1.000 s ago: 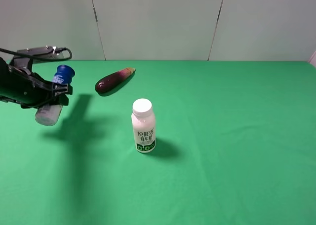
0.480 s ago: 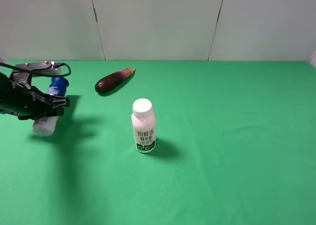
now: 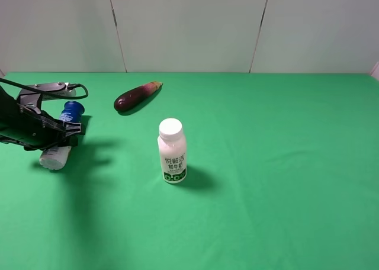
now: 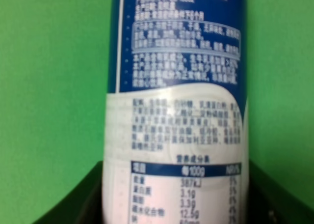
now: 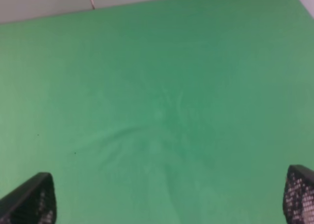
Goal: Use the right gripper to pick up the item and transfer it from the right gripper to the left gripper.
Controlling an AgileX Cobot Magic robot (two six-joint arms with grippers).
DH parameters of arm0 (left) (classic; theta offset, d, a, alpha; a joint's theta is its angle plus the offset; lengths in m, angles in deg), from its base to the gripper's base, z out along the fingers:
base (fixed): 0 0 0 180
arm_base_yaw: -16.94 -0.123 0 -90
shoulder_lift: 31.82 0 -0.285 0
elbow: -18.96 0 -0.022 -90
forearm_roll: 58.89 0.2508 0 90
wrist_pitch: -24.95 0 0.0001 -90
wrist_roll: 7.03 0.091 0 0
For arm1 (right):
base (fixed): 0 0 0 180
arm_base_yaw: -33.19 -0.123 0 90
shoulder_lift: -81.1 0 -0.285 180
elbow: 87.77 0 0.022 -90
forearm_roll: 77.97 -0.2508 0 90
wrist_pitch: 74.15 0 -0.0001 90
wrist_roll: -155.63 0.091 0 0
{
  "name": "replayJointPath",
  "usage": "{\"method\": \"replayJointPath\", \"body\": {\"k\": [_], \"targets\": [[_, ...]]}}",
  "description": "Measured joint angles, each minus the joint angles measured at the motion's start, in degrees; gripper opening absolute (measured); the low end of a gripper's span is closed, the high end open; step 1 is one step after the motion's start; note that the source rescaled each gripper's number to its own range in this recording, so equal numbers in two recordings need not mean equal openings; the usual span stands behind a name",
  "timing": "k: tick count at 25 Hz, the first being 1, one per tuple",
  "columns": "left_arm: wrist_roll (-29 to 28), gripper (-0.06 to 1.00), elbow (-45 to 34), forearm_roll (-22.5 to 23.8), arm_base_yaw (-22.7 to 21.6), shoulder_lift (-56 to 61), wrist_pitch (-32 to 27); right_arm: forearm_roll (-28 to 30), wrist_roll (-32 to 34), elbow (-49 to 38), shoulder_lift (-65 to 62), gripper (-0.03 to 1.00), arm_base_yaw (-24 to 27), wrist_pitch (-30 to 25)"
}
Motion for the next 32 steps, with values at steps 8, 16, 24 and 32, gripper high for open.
{"method": "replayJointPath", "body": {"k": [8, 16, 24, 32], "targets": [[0.12, 0.92, 0.0, 0.0, 0.0, 2.33, 0.31, 0.0, 0.0, 0.0, 0.0, 1.0, 0.0, 0.0], [1.34, 1.0, -0.06, 0.24, 0.0, 19.35, -4.29, 0.0, 0.0, 0.0, 0.0, 1.0, 0.0, 0.1], [-0.65, 1.0, 0.04, 8.57, 0.0, 41.75, -16.96, 0.0, 0.0, 0.0, 0.0, 1.0, 0.0, 0.1], [-4.75, 1.0, 0.04, 20.65, 0.0, 62.85, -34.04, 0.0, 0.0, 0.0, 0.0, 1.0, 0.0, 0.05]]}}
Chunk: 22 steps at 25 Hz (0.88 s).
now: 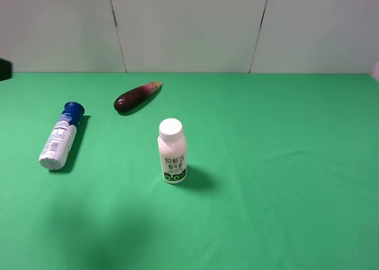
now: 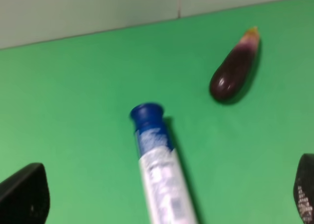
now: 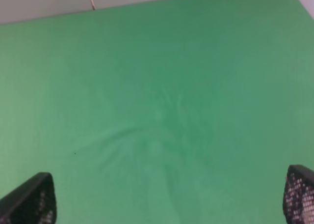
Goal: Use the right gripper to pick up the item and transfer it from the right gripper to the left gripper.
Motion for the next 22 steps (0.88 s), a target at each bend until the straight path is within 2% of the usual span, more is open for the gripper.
{"method": "replayJointPath", "body": {"k": [9, 15, 20, 22], "targets": [[-1.59, 1.0, 0.0, 2.17, 0.0, 14.11, -19.55, 0.0, 0.0, 0.0, 0.0, 1.0, 0.0, -0.06], [-1.65, 1.0, 0.0, 2.17, 0.0, 19.0, -27.65, 0.0, 0.0, 0.0, 0.0, 1.0, 0.0, -0.01], [-1.6, 1.0, 0.0, 2.06, 0.0, 22.24, -37.65, 0.0, 0.0, 0.0, 0.0, 1.0, 0.0, -0.01], [-1.53, 1.0, -0.44, 2.0, 0.0, 24.35, -39.29, 0.0, 0.0, 0.0, 0.0, 1.0, 0.0, -0.01]]}}
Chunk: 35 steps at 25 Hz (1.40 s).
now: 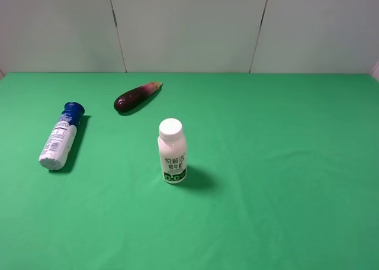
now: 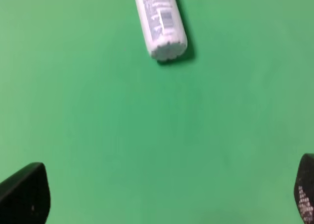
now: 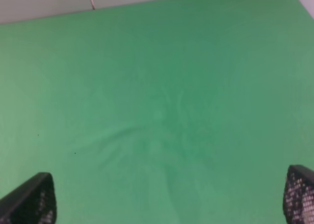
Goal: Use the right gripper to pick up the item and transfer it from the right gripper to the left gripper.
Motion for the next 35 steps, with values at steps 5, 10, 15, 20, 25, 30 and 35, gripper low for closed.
{"method": "replayJointPath", "body": {"k": [5, 10, 15, 20, 25, 30, 35], "targets": [[0.06, 1.0, -3.81, -2.77, 0.0, 7.44, -0.16, 0.0, 0.0, 0.0, 0.0, 1.0, 0.0, 0.0], [0.06, 1.0, -4.86, -5.72, 0.0, 13.49, 2.97, 0.0, 0.0, 0.0, 0.0, 1.0, 0.0, 0.0], [0.06, 1.0, -6.18, -8.61, 0.0, 15.42, 5.08, 0.0, 0.0, 0.0, 0.0, 1.0, 0.0, 0.0], [0.06, 1.0, -6.18, -8.91, 0.0, 15.49, 5.68, 0.0, 0.0, 0.0, 0.0, 1.0, 0.0, 0.06], [0.06, 1.0, -6.18, -8.86, 0.0, 15.49, 5.72, 0.0, 0.0, 0.0, 0.0, 1.0, 0.0, 0.06], [0.2, 1.0, -6.18, -8.86, 0.0, 15.49, 5.72, 0.0, 0.0, 0.0, 0.0, 1.0, 0.0, 0.06], [0.2, 1.0, -6.18, -8.86, 0.0, 15.49, 5.72, 0.0, 0.0, 0.0, 0.0, 1.0, 0.0, 0.06]]}}
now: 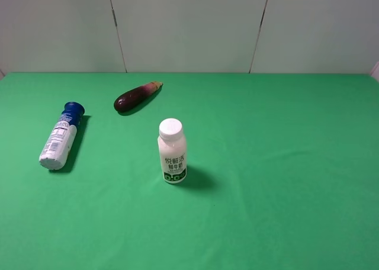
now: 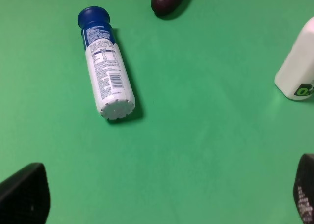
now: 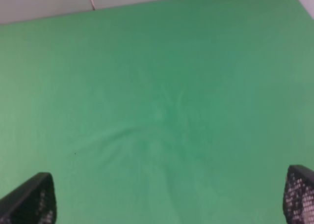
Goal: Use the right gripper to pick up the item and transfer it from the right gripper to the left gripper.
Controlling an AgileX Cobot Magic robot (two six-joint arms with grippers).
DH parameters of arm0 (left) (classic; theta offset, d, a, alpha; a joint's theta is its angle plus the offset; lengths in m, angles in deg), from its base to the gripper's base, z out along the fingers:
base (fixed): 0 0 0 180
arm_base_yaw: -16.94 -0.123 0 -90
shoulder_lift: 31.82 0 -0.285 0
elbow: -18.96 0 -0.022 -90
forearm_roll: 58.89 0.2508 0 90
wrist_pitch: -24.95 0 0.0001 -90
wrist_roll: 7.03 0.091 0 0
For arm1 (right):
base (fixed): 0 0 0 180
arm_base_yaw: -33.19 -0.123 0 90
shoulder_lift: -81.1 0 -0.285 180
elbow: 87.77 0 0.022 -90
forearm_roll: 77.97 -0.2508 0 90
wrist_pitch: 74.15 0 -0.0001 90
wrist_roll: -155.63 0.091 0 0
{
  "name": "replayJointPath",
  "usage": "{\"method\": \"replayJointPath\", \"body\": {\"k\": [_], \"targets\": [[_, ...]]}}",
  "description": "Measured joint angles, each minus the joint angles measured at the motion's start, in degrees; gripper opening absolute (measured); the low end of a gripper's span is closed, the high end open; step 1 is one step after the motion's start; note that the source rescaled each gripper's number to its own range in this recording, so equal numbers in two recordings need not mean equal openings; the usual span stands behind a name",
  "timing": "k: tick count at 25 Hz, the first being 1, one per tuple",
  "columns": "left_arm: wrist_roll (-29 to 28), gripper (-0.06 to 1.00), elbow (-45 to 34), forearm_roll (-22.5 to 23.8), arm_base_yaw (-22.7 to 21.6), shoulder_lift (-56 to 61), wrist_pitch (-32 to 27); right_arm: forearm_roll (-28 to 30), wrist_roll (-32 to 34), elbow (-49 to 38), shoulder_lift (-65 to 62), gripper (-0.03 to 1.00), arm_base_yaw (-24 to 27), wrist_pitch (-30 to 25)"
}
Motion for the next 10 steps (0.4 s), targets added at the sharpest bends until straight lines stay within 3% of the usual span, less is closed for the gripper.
{"method": "replayJointPath", "body": {"k": [10], "targets": [[-1.07, 1.0, 0.0, -2.08, 0.0, 0.0, 0.06, 0.0, 0.0, 0.0, 0.0, 1.0, 0.0, 0.0]]}}
